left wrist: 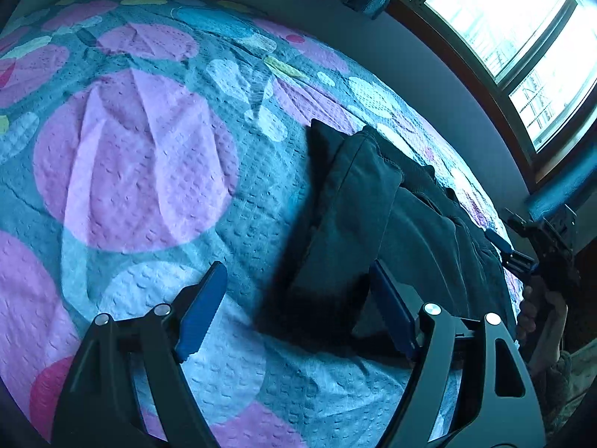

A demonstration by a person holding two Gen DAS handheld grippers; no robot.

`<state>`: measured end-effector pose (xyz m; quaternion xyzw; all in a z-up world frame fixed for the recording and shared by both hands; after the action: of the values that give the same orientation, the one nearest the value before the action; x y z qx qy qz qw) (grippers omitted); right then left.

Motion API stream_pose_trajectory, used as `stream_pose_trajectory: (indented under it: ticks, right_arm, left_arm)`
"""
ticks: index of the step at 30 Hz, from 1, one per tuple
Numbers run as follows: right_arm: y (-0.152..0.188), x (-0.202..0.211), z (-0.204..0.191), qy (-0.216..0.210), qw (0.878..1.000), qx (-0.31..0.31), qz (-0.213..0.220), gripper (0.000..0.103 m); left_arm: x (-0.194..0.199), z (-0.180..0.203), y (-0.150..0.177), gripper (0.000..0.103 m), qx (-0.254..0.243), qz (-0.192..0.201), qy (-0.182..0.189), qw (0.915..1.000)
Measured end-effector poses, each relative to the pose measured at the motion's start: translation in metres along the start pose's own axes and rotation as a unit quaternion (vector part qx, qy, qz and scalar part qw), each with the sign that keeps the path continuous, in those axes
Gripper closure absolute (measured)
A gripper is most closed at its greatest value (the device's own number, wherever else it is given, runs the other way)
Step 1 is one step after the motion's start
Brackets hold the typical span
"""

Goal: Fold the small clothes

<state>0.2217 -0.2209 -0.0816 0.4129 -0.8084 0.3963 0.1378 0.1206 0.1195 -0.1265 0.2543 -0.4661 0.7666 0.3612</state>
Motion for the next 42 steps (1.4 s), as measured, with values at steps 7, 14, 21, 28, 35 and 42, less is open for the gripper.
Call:
stream_pose_trajectory:
  ticks: [7, 14, 21, 28, 35, 42]
  right_arm:
    - [-0.004, -0.060, 0.021, 0.028, 0.998, -0.036, -0.049, 0.039]
    - [-0.003, -0.068, 0.030, 0.016, 0.998, -0.044, -0.045, 0.038]
    - [-0.004, -0.050, 0.026, 0.001, 0.998, -0.065, -0.028, 0.038]
    - [0.029, -0.003, 0.009, -0.003, 0.999, -0.045, -0.008, 0.038]
    - [0.067, -0.011, 0.008, 0.010, 0.998, -0.026, -0.052, 0.034]
    - [0.070, -0.021, 0.013, 0.011, 0.998, -0.015, -0.052, 0.033]
  left_arm:
    - [-0.002, 0.005, -0.001, 0.020, -0.025, 0.011, -0.013, 0.9995]
    - [-0.004, 0.007, -0.003, 0.019, -0.034, 0.008, -0.017, 0.9992]
    - [-0.007, 0.005, -0.004, 0.018, -0.040, 0.009, -0.020, 0.9990]
    - [-0.008, 0.006, -0.003, 0.018, -0.049, 0.010, -0.029, 0.9983]
    - [-0.009, 0.007, -0.002, 0.018, -0.052, 0.010, -0.031, 0.9981]
    - [-0.010, 0.007, -0.002, 0.017, -0.052, 0.008, -0.031, 0.9981]
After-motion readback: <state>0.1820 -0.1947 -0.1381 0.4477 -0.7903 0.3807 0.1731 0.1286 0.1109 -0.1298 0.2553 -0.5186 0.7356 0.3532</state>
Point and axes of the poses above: each gripper's, at about its wrist camera, not at the fingertips, and x roughly against the way its jaws point, z to its right, y to its underside, the point moved 9 cm from there along -x, roughly the way its jaws point, and after that the axes turned 3 degrees about -y, right-handed, at the moved point
